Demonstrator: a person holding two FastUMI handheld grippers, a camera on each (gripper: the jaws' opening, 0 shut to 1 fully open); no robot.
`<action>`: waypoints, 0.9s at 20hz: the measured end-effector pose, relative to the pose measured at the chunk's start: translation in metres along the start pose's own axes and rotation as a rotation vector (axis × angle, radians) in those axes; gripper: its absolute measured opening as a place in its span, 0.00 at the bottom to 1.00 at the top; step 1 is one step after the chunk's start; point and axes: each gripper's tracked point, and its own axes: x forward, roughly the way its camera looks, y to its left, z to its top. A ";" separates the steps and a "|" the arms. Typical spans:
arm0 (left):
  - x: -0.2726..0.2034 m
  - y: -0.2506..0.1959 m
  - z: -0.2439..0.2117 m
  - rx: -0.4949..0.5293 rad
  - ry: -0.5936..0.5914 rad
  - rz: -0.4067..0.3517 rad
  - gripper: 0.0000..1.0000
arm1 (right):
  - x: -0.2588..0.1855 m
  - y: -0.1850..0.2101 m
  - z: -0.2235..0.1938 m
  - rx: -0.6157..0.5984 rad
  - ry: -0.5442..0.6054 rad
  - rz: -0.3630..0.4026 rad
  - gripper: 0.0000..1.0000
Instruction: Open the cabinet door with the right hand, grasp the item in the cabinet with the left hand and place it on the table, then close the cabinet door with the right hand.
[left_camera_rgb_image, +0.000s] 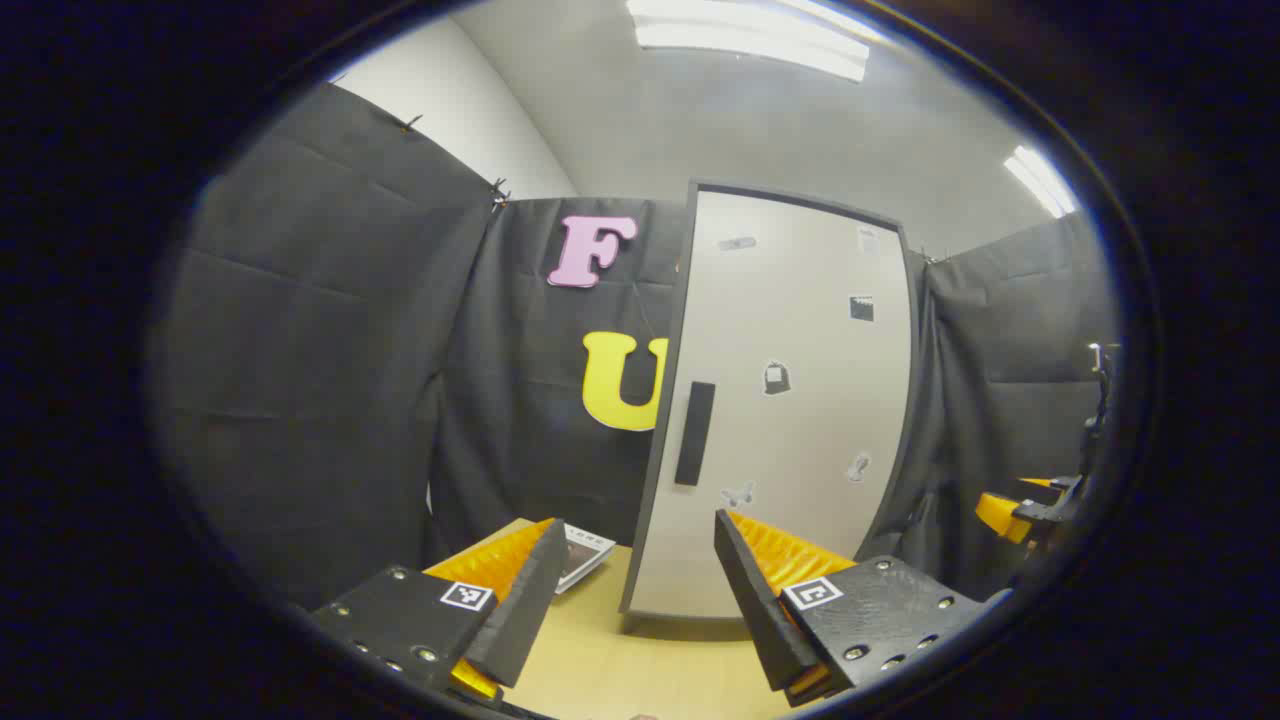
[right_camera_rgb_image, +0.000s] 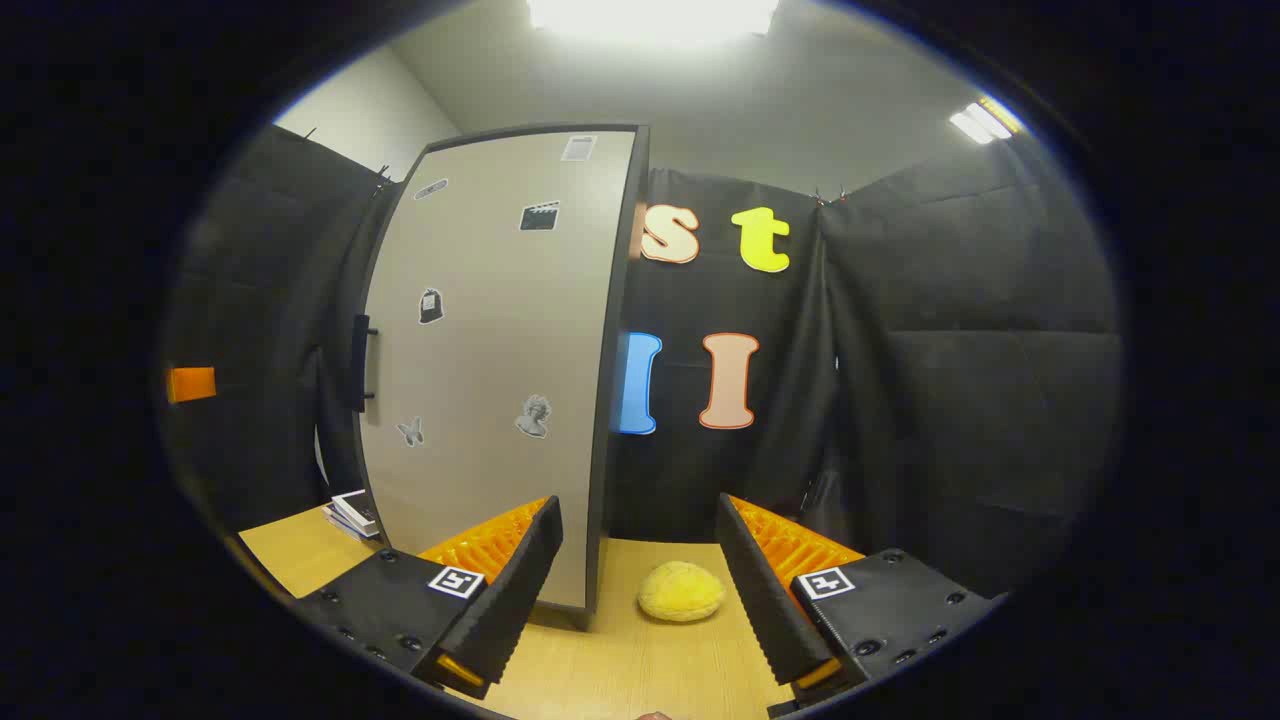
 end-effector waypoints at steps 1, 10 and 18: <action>0.003 0.003 -0.001 0.008 -0.006 -0.006 0.89 | 0.001 -0.005 0.003 0.014 -0.009 -0.017 0.96; 0.051 0.032 0.020 0.064 -0.015 -0.087 0.89 | 0.022 0.040 0.020 0.120 -0.004 -0.089 0.97; 0.070 0.077 0.001 0.025 0.031 -0.142 0.88 | 0.034 0.108 0.029 0.135 0.038 -0.064 0.97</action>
